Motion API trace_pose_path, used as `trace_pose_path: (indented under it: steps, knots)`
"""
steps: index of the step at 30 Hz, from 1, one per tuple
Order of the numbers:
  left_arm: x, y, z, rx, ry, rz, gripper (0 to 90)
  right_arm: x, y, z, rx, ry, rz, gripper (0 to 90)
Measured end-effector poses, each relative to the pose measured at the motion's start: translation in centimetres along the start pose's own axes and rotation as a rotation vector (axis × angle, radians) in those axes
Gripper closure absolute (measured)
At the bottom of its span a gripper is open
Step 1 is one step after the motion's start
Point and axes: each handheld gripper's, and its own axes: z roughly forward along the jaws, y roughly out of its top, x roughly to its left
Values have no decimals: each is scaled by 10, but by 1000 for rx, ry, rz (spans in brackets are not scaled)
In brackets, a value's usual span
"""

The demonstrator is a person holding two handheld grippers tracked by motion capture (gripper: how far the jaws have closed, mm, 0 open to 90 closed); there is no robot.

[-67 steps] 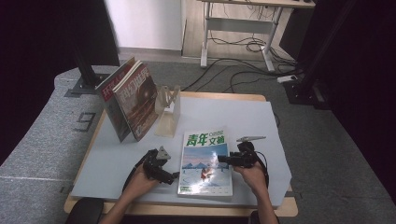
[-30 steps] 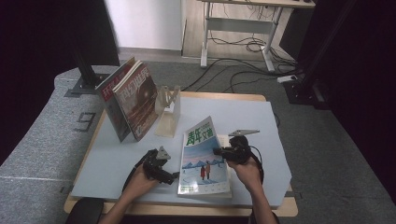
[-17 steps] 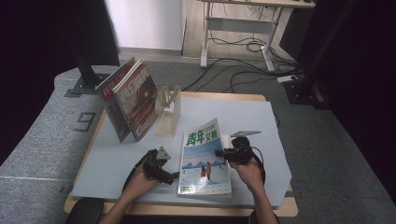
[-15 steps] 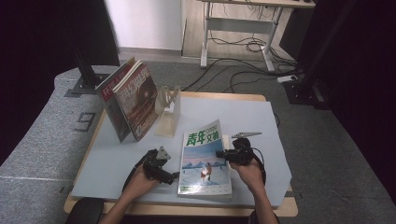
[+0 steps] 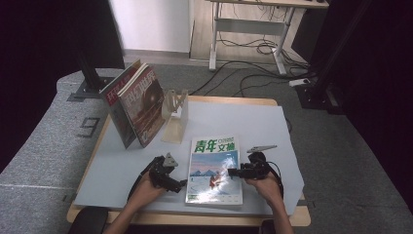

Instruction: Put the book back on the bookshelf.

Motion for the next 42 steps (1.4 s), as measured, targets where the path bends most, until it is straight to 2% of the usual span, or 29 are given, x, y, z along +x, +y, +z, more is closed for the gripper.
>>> trace_pose_path:
  steps: [3,9,15,20,25,27,29,34,37,42]
  knots:
    - [0,0,0,0,0,0,0,-5,5,2,-19,43,11,502]
    - [0,0,0,0,0,0,0,-10,27,16,-14,33,2,476]
    - [0,0,0,-1,0,-1,0,-19,33,23,-37,44,49,482]
    - [0,0,0,-1,0,-1,0,-24,26,21,-32,78,91,574]
    - [0,0,0,-1,1,-1,0,-25,35,24,-58,42,102,677]
    - [0,0,0,0,0,-1,0,-22,40,25,-50,20,97,727]
    - [0,0,0,-1,1,-1,0,-18,44,25,-27,1,111,756]
    - [0,0,0,-1,1,-1,0,-9,41,19,0,13,125,764]
    - [0,0,0,0,1,-1,0,-6,40,18,1,-5,120,803]
    - [0,0,0,-1,-1,0,0,10,45,14,-19,-51,57,841]
